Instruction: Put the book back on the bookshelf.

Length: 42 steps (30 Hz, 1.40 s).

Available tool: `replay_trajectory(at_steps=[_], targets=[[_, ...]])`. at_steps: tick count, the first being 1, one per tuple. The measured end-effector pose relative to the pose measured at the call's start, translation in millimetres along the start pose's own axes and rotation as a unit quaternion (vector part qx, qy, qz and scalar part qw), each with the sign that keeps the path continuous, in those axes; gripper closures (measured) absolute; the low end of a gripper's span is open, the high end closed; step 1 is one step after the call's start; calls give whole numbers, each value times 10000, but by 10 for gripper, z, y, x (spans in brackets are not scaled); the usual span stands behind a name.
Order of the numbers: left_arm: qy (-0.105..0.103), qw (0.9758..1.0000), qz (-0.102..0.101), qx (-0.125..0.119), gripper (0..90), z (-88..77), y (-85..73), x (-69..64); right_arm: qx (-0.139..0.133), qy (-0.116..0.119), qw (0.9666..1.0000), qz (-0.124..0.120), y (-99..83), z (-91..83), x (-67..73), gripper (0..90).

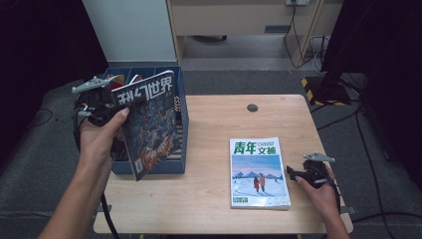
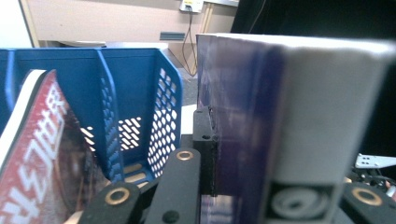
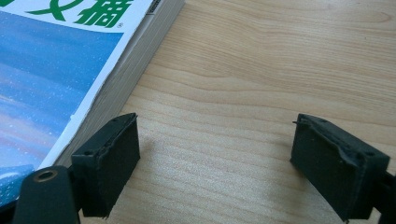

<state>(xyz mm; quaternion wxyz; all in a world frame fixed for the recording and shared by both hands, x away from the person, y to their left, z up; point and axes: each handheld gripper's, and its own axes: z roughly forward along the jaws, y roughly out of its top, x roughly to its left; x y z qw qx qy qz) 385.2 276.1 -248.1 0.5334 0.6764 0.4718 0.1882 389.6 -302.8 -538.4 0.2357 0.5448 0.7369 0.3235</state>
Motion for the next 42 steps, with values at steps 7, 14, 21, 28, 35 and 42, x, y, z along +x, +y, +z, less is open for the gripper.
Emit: replay_trajectory(at_steps=[7,14,21,28,35,42], targets=[[149,9998,-84,-83,821,-101,11,99,6,2,10000,8,0,-1,1,155],[316,9993,-143,-124,821,-197,20,209,16,8,10000,7,0,-2,1,155],[442,9986,-232,-198,821,-265,28,308,12,2,10000,26,0,-1,4,154],[527,9980,-287,-192,821,-285,39,384,19,8,10000,23,3,1,4,151],[684,9973,-209,-154,821,-274,58,458,9,6,10000,3,2,3,2,151],[786,9963,-290,-192,821,-237,50,616,23,13,10000,-3,2,0,2,152]])
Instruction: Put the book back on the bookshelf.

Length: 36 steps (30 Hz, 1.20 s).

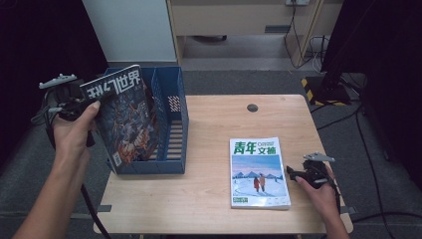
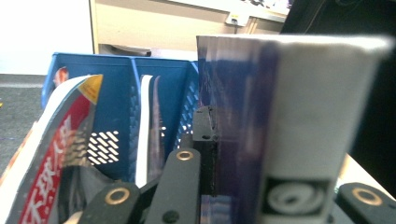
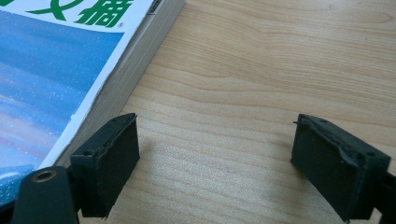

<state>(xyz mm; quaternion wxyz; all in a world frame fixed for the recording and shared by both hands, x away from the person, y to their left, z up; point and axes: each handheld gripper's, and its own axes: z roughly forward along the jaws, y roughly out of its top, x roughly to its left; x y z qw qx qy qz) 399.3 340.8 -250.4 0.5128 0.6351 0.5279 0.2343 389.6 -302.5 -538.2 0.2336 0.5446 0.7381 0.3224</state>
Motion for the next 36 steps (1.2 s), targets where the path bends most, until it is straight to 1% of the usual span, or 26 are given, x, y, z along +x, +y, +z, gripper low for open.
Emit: replay_trajectory(at_steps=[4,10,22,36], targets=[[91,10000,-8,6,821,40,7,44,-13,-10,10000,43,0,0,8,153],[132,9999,-18,-61,821,98,49,56,1,-1,10000,44,0,-3,9,153],[106,9999,34,-35,821,242,75,-38,-10,4,10000,23,-3,-3,13,152],[170,9998,30,-30,821,305,129,-76,-10,9,10000,24,-3,-3,13,152]])
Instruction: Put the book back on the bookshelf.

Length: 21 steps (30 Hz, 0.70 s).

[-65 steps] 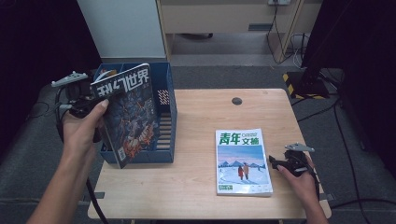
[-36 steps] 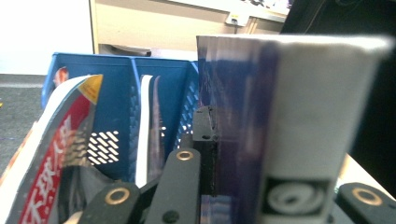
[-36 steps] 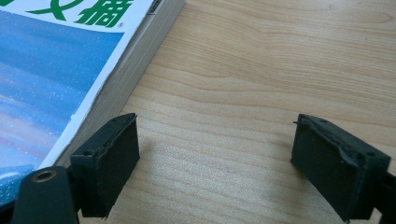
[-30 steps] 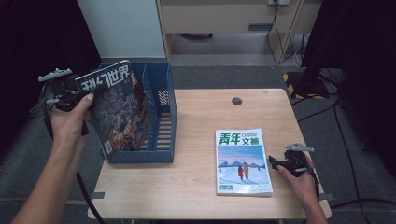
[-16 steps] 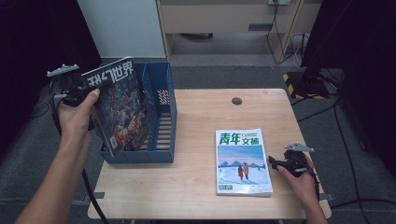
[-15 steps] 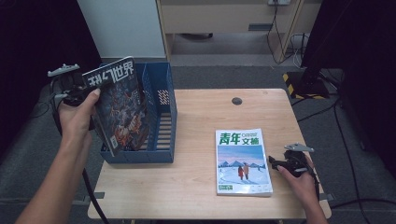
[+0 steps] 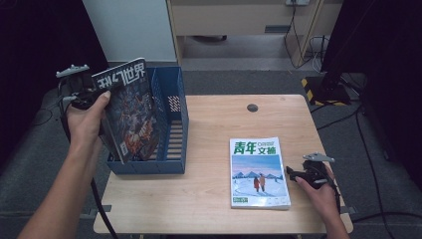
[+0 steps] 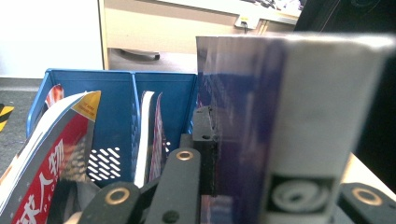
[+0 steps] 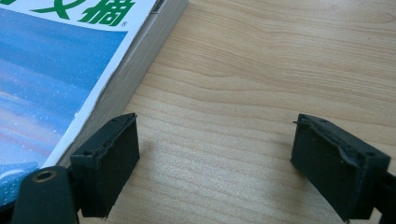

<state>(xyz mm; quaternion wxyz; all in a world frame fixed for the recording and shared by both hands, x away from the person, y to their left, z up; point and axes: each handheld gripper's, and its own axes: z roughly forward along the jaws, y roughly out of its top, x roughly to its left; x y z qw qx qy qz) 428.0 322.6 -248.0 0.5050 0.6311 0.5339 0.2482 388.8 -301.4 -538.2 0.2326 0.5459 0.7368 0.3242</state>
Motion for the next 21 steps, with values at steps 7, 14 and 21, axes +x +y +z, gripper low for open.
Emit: replay_trajectory(at_steps=[7,14,21], targets=[[92,10000,15,8,821,26,16,5,0,11,10000,-29,-1,0,-3,151],[180,9997,139,43,821,73,20,9,4,13,10000,-19,0,-1,-1,151],[279,9995,127,34,821,92,29,60,1,25,10000,-45,-1,-1,-2,151]])
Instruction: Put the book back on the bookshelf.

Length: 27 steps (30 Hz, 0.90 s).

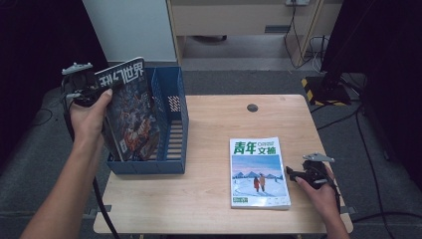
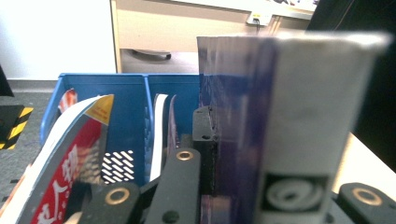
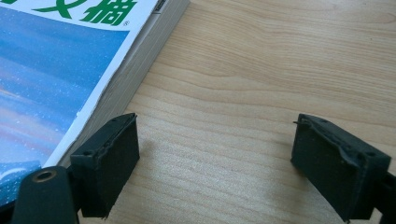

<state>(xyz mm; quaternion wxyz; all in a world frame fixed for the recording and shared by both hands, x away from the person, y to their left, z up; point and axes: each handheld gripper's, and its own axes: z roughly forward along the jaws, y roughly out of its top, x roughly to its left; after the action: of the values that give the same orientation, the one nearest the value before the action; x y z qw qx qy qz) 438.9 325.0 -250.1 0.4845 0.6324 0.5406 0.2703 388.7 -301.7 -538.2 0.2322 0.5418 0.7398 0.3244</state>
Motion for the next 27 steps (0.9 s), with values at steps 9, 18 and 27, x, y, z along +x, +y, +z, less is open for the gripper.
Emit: replay_trajectory(at_steps=[9,18,27], targets=[[92,10000,-5,-8,821,9,-16,59,2,1,10000,2,0,0,1,151],[97,9999,25,3,821,96,3,-28,2,1,10000,1,0,0,0,151],[40,9999,107,67,821,216,-19,-143,8,23,10000,-12,0,-2,6,152]])
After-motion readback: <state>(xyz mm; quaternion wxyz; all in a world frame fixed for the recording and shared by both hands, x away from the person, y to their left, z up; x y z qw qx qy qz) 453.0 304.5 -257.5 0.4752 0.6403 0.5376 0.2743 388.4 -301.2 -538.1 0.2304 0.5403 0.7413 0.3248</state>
